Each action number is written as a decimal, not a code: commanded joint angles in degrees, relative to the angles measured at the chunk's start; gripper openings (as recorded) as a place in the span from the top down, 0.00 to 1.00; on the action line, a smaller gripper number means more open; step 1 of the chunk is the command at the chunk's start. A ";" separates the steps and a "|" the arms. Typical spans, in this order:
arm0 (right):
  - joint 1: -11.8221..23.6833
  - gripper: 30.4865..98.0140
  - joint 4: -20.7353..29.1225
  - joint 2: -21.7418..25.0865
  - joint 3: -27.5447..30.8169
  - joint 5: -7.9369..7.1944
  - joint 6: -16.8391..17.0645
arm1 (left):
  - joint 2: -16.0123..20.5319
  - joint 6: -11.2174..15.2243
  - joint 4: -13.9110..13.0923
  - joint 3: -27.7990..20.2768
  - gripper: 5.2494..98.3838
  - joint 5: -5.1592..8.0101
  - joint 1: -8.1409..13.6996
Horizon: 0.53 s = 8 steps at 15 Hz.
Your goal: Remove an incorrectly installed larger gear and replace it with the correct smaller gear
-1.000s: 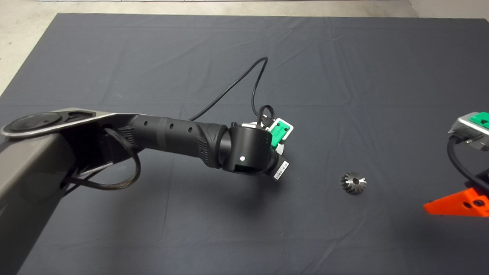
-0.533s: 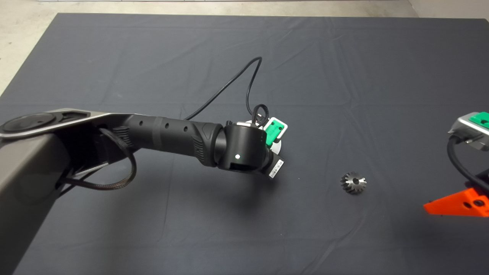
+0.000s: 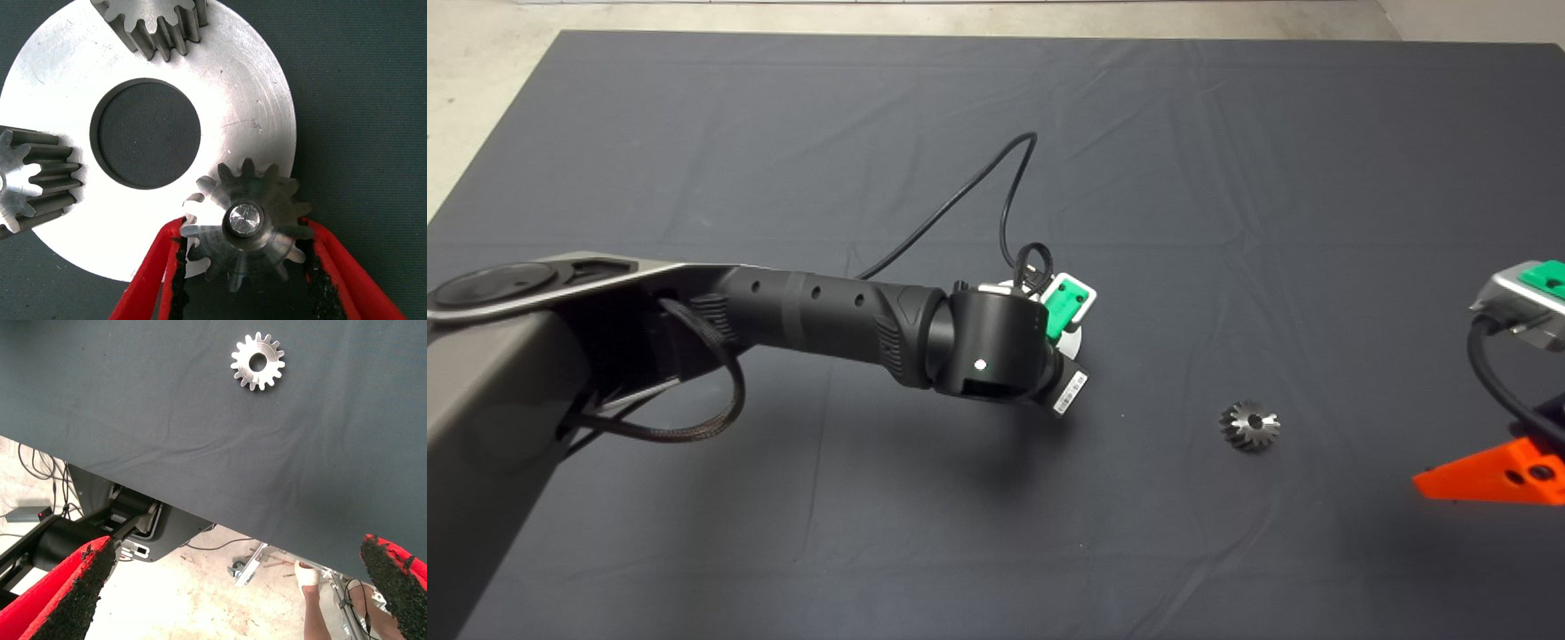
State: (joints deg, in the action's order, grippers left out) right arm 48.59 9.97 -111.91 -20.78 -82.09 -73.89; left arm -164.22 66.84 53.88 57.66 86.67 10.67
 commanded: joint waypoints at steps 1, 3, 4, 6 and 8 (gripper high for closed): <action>1.16 0.02 1.89 -0.11 0.32 0.17 -0.38 | -0.19 1.83 0.70 -2.80 0.64 4.03 2.31; 1.16 0.02 1.81 -0.11 0.32 0.17 -0.38 | -0.28 3.03 0.70 -4.15 0.64 4.12 3.22; 1.16 0.02 1.81 -0.11 0.32 0.17 -0.38 | -0.28 3.14 0.44 -4.83 0.62 4.03 3.81; 1.16 0.02 1.81 -0.11 0.26 0.17 -0.38 | 0.40 8.38 -3.52 -9.76 0.59 4.03 12.79; 1.16 0.02 1.81 -0.11 0.32 0.17 -0.38 | 1.39 13.57 -15.00 -13.36 0.59 3.85 23.07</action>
State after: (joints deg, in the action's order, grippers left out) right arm 48.59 9.97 -111.91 -20.78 -82.10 -73.89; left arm -164.24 71.68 53.25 52.35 87.26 15.51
